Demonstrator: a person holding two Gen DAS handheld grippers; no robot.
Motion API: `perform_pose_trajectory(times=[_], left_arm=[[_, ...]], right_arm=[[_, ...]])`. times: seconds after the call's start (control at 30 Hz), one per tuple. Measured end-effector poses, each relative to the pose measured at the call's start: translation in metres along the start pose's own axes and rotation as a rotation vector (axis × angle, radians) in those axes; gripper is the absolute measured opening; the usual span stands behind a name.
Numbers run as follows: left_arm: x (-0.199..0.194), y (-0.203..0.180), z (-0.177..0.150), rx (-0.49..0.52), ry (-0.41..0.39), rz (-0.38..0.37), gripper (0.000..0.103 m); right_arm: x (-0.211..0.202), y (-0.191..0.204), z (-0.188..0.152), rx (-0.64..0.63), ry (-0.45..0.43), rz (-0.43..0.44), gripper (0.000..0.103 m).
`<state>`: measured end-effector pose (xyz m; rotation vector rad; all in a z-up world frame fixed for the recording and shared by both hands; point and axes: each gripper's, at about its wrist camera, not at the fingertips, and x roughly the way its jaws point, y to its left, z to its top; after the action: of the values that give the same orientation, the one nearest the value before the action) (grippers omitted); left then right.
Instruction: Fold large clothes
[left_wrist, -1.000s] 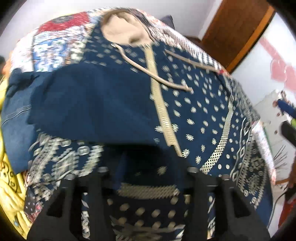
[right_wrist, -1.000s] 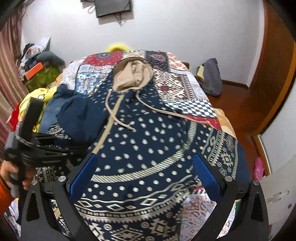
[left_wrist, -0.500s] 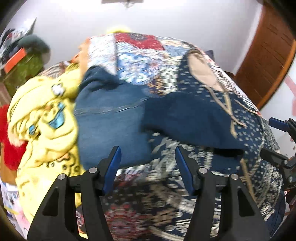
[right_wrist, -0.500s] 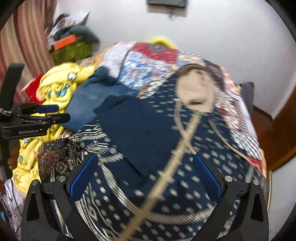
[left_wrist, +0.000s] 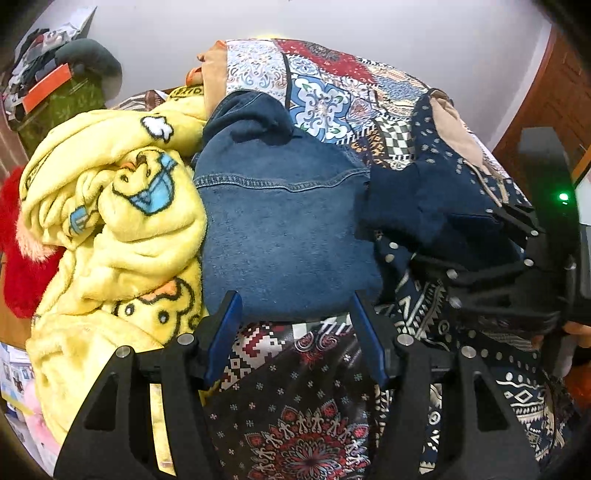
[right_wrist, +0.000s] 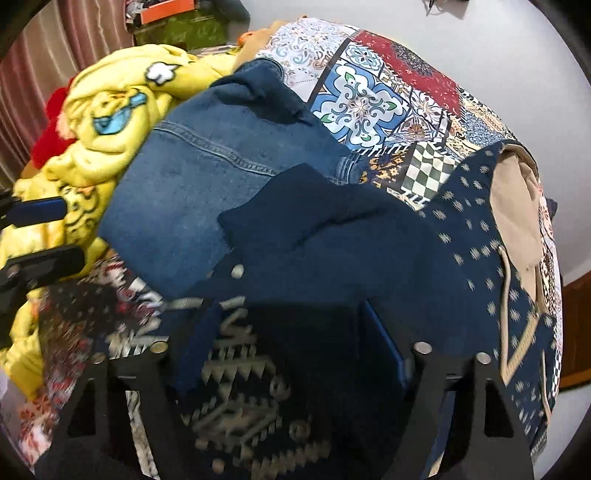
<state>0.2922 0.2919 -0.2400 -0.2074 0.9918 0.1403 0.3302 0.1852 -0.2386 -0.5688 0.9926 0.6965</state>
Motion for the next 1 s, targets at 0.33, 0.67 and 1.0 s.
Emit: perform_pose_trajectory(times=[0.33, 0.67, 1.0], left_arm=[[0.015, -0.039, 0.004, 0.001, 0.038, -0.106, 0.059], [0.027, -0.108, -0.003, 0.122, 0.076, -0.083, 0.059], [0.054, -0.110, -0.020, 0.073, 0.113, 0.058, 0.068]], right_arm=[[-0.036, -0.029, -0.010, 0.105, -0.070, 0.064, 0.010], [-0.132, -0.112, -0.065, 0.273, -0.206, -0.015, 0.010], [-0.144, -0.196, -0.163, 0.493, -0.157, -0.073, 0.010]])
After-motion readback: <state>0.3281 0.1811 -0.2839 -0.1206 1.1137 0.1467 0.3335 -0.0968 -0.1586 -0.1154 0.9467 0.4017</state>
